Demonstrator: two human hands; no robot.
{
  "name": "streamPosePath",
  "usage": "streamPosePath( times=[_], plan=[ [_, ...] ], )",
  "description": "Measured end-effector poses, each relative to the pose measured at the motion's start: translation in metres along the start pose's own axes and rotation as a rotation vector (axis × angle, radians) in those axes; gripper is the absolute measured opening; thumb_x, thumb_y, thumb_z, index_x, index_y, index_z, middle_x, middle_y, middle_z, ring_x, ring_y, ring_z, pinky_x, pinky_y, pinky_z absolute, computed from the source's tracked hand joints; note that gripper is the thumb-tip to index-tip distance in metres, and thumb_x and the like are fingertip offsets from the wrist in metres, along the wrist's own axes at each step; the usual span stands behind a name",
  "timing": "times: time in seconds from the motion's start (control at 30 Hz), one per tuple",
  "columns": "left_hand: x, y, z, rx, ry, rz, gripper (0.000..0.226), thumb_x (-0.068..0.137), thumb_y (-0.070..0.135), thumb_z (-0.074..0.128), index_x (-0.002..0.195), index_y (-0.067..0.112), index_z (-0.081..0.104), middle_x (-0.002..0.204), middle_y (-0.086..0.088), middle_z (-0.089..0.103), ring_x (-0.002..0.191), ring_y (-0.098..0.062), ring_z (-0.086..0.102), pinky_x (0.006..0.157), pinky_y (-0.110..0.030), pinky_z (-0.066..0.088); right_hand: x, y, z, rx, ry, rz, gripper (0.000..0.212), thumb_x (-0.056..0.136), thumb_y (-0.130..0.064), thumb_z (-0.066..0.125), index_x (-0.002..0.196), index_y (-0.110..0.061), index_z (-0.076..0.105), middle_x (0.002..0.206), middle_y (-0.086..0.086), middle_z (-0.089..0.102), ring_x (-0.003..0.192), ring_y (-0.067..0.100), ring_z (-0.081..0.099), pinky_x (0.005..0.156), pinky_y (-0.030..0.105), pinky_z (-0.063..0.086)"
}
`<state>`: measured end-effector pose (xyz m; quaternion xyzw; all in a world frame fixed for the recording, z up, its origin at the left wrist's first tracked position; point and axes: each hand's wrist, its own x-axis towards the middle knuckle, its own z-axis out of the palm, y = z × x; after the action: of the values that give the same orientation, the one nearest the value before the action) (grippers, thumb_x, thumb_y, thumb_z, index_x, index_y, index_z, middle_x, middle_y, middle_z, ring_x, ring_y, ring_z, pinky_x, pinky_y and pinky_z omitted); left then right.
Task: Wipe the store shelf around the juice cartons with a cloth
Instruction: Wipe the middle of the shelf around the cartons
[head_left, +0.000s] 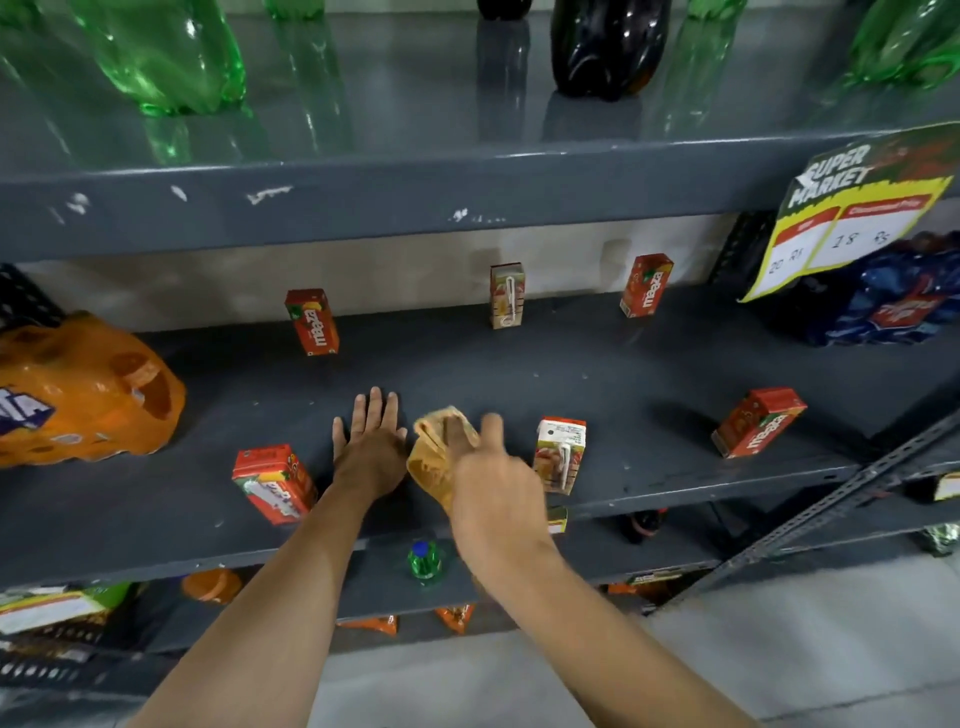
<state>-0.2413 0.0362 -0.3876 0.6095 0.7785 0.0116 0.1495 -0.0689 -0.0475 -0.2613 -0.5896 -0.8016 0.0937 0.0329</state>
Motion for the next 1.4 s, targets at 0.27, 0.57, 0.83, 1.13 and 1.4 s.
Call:
streamPosePath(
  times=[0.27,0.57,0.83,1.13,1.4],
  plan=[
    [-0.004,-0.001,0.000,-0.060,0.043,0.030,0.057,0.101,0.032,0.019,0.152,0.020,-0.004,0.160,-0.001,-0.014,0.147,-0.020,-0.015,0.118,-0.047,-0.008,0.051,-0.007,0.050,-0.093,-0.137,0.193,0.029,0.089,-0.003,0.050,0.117,-0.001,0.059,0.122,0.024,0.060,0.108,0.032,0.062,0.078,0.035,0.055],
    [-0.002,0.000,-0.003,-0.081,-0.002,0.031,0.058,0.101,0.031,0.018,0.151,0.020,-0.008,0.159,-0.002,-0.019,0.146,-0.020,-0.019,0.117,-0.048,-0.011,0.041,-0.019,0.055,-0.195,-0.188,0.265,0.023,0.090,-0.005,0.051,0.107,-0.002,0.065,0.107,0.015,0.069,0.099,0.030,0.066,0.081,0.035,0.056],
    [-0.004,-0.001,-0.003,-0.080,-0.013,0.052,0.060,0.101,0.034,0.019,0.150,0.019,-0.011,0.159,-0.003,-0.022,0.145,-0.021,-0.023,0.116,-0.049,-0.012,0.011,-0.032,0.012,0.227,-0.248,0.267,0.019,0.087,-0.008,0.055,0.102,-0.007,0.065,0.102,0.013,0.068,0.097,0.031,0.066,0.073,0.036,0.053],
    [-0.006,0.000,-0.005,-0.080,0.011,0.040,0.059,0.100,0.032,0.018,0.151,0.019,-0.008,0.159,-0.003,-0.020,0.146,-0.021,-0.020,0.117,-0.049,-0.012,-0.001,-0.033,0.027,0.056,-0.240,0.177,0.027,0.091,-0.006,0.048,0.112,-0.009,0.064,0.116,0.013,0.065,0.110,0.033,0.061,0.090,0.038,0.049],
    [-0.009,-0.001,-0.004,-0.085,0.053,0.054,0.059,0.100,0.030,0.021,0.151,0.018,-0.004,0.160,-0.005,-0.014,0.147,-0.022,-0.015,0.118,-0.050,-0.007,0.004,-0.022,0.034,0.110,-0.175,0.240,0.029,0.087,-0.006,0.050,0.111,-0.011,0.065,0.114,0.012,0.067,0.104,0.034,0.064,0.081,0.039,0.054]
  ],
)
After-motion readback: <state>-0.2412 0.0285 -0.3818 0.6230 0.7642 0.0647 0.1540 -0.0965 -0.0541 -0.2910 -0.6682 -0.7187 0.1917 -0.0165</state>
